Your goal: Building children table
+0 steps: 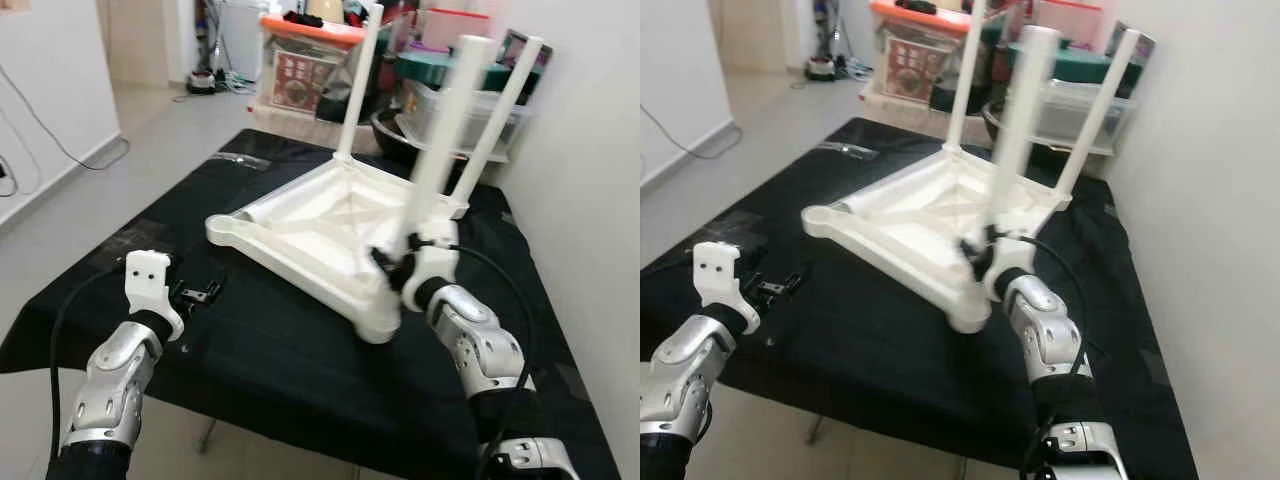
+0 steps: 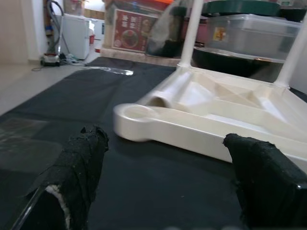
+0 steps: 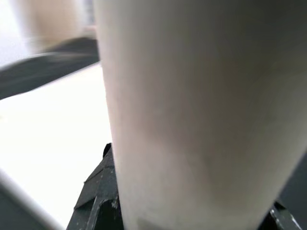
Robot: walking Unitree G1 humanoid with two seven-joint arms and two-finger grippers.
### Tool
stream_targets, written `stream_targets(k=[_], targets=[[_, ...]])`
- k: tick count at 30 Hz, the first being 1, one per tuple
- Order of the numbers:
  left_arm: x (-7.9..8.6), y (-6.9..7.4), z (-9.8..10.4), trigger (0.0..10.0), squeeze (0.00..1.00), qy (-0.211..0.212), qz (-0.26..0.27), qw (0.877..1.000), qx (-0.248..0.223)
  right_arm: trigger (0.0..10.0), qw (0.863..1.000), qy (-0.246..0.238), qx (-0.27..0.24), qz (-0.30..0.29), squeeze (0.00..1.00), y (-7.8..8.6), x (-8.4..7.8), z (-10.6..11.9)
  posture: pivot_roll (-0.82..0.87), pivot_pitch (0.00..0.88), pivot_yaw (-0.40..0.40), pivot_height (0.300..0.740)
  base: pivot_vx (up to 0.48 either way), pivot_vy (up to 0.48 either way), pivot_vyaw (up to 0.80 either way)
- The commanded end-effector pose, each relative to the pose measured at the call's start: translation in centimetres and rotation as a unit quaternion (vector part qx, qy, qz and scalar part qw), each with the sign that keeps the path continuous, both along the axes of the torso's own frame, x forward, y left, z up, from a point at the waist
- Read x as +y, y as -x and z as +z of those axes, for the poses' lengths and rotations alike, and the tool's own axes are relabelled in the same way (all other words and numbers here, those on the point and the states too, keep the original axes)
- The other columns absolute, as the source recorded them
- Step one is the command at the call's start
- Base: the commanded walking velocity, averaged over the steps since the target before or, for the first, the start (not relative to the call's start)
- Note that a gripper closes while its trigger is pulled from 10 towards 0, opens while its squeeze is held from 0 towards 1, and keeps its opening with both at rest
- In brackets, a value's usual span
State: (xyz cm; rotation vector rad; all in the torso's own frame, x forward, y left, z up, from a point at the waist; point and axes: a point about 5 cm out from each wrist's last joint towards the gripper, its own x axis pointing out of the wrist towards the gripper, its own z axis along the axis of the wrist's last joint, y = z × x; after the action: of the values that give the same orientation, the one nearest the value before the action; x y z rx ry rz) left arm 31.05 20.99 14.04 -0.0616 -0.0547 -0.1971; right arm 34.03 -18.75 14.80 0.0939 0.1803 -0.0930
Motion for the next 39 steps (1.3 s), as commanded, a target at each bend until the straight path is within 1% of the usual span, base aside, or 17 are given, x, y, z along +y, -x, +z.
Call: stream_targets(k=[1, 2, 3, 5, 6, 7, 8, 15, 16, 21, 23, 25, 32, 33, 34, 35, 39], targets=[[-0.3, 0.1, -0.2, 10.0, 0.0, 0.0, -0.005, 1.0, 0.002, 0.0, 0.986, 0.035, 0.116, -0.112, 0.0, 2.7, -2.4, -4.0, 0.08, 0.0, -0.149, 0.74, 0.0, 0.0, 0.0], [-0.3, 0.2, -0.2, 10.0, 0.0, 0.0, -0.004, 1.0, 0.002, 0.0, 0.984, 0.041, 0.123, -0.119, 0.0, 4.0, -2.2, -4.0, 0.07, 0.0, -0.142, 0.74, 0.0, 0.0, 0.0], [-0.3, 0.2, -0.2, 10.0, 0.0, 0.0, -0.005, 1.0, 0.002, 3.7, 0.987, 0.054, 0.118, -0.095, 0.0, 4.5, -1.7, -3.5, 0.07, 0.0, -0.143, 0.74, 0.0, 0.0, 0.0], [-0.3, 0.3, -0.2, 10.0, 0.0, 0.0, -0.005, 1.0, 0.002, 3.7, 0.989, 0.063, 0.114, -0.07, 0.0, 4.6, -1.3, -3.1, 0.07, 0.0, -0.143, 0.74, 0.0, 0.0, 0.0], [-0.3, 0.3, -0.2, 10.0, 0.0, 0.0, -0.007, 1.0, 0.002, 10.0, 0.994, 0.055, 0.093, -0.023, 0.0, 4.5, -0.7, -2.4, 0.06, 0.0, -0.143, 0.74, 0.0, 0.0, 0.0], [-0.3, 0.3, -0.2, 10.0, 0.0, 0.0, -0.007, 1.0, 0.002, 10.0, 0.994, 0.055, 0.093, -0.023, 0.0, 4.5, -0.7, -2.4, 0.06, 0.0, -0.143, 0.74, 0.0, 0.0, 0.0], [-0.3, 0.3, -0.1, 10.0, 0.0, 0.001, -0.007, 1.0, 0.0, 10.0, 0.999, 0.027, 0.037, 0.024, 1.0, 4.6, 0.0, -0.8, 0.05, 0.0, -0.147, 0.74, 0.0, 0.0, 0.0], [-0.3, 0.3, -0.1, 10.0, 0.0, 0.002, -0.007, 1.0, -0.001, 10.0, 1.0, 0.015, 0.014, 0.021, 1.0, 4.6, 0.5, 0.2, 0.05, 0.0, -0.147, 0.74, 0.0, 0.0, 0.0], [-0.3, 0.3, -0.1, 10.0, 0.0, 0.003, -0.006, 1.0, -0.001, 10.0, 0.995, 0.009, -0.032, 0.09, 0.0, 3.8, 0.6, 1.8, 0.06, 0.0, -0.146, 0.74, 0.0, 0.0, 0.0], [-0.4, 0.1, -0.1, 10.0, 0.0, 0.002, -0.008, 1.0, -0.001, 10.0, 0.95, 0.021, -0.114, 0.289, 0.0, 3.0, 0.6, 4.9, 0.06, 0.0, -0.143, 0.74, 0.0, 0.0, 0.0], [-0.4, 0.1, -0.1, 10.0, 0.0, 0.002, -0.008, 1.0, -0.001, 10.0, 0.95, 0.021, -0.114, 0.289, 0.0, 3.0, 0.6, 4.9, 0.06, 0.0, -0.143, 0.74, 0.0, 0.0, 0.0], [-0.5, -0.1, -0.1, 10.0, 0.0, 0.002, -0.009, 1.0, -0.001, 10.0, 0.894, 0.022, -0.113, 0.433, 0.0, 2.8, 1.3, 5.0, 0.08, 0.0, -0.153, 0.74, 0.0, 0.0, 0.0], [-0.4, -0.1, -0.2, 10.0, 0.0, -0.002, -0.005, 1.0, 0.001, 10.0, 0.818, 0.011, -0.092, 0.568, 0.0, 2.0, 4.5, 4.1, 0.12, 0.0, -0.171, 0.74, 0.0, 0.0, 0.0], [-0.3, -0.1, -0.3, 10.0, 0.0, -0.003, -0.004, 1.0, 0.001, 5.5, 0.795, 0.017, -0.084, 0.6, 0.0, 1.9, 5.6, 3.7, 0.12, 0.0, -0.171, 0.74, 0.0, 0.0, 0.0], [-0.3, -0.1, -0.3, 10.0, 0.0, -0.003, -0.004, 1.0, 0.001, 5.5, 0.795, 0.017, -0.084, 0.6, 0.0, 1.9, 5.6, 3.7, 0.12, 0.0, -0.171, 0.74, 0.0, 0.0, 0.0], [-0.3, 0.0, -0.3, 10.0, 0.0, -0.004, -0.003, 1.0, 0.002, 2.2, 0.776, 0.019, -0.078, 0.626, 0.0, 2.2, 6.3, 3.5, 0.14, 0.0, -0.179, 0.74, 0.0, 0.0, 0.0], [-0.1, 0.1, -0.3, 10.0, 0.0, -0.005, -0.002, 1.0, 0.002, 0.5, 0.746, 0.013, -0.078, 0.661, 0.0, 2.9, 6.8, 3.3, 0.13, 0.0, -0.174, 0.74, 0.0, 0.0, 0.0]])
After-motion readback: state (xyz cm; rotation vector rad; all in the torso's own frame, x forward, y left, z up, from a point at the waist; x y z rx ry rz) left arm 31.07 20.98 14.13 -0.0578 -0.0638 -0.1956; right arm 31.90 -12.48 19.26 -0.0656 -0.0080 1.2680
